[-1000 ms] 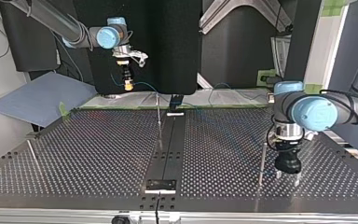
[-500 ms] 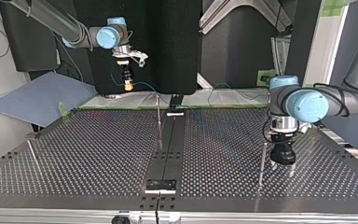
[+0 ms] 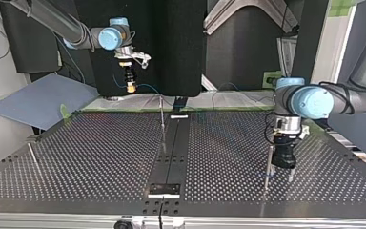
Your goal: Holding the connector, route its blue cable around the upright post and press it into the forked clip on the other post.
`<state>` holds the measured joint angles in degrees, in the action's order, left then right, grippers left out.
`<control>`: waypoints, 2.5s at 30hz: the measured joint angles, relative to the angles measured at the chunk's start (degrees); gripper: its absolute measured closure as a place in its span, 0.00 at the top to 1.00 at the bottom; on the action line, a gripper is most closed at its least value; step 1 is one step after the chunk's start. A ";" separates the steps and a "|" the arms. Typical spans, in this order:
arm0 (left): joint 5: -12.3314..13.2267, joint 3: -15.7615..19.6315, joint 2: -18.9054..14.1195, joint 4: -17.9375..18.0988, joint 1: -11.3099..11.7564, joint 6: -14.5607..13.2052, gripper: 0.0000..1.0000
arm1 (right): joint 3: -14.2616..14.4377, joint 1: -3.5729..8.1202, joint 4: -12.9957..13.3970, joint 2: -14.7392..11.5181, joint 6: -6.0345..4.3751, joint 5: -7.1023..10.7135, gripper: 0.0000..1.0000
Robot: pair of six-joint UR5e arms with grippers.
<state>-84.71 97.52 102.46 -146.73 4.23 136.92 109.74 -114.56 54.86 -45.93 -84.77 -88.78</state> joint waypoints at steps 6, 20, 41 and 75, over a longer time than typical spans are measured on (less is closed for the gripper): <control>1.89 1.65 -0.02 1.93 0.16 2.93 1.00 | 0.00 0.02 -0.04 0.00 0.02 0.00 0.00; -0.99 4.11 -0.03 1.34 0.45 5.94 1.00 | 0.00 -0.01 -0.47 0.00 0.28 0.00 0.00; -5.80 7.26 -0.13 -3.85 -0.82 -3.00 1.00 | 0.00 -0.02 -0.54 0.00 0.29 0.00 0.00; -16.75 -0.32 -15.61 -21.18 -1.37 -20.43 1.00 | -0.02 0.06 -0.22 0.00 -0.16 0.28 0.00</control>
<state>-101.46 97.20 86.85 -167.91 2.86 116.49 109.73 -114.50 54.64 -45.93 -84.93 -88.50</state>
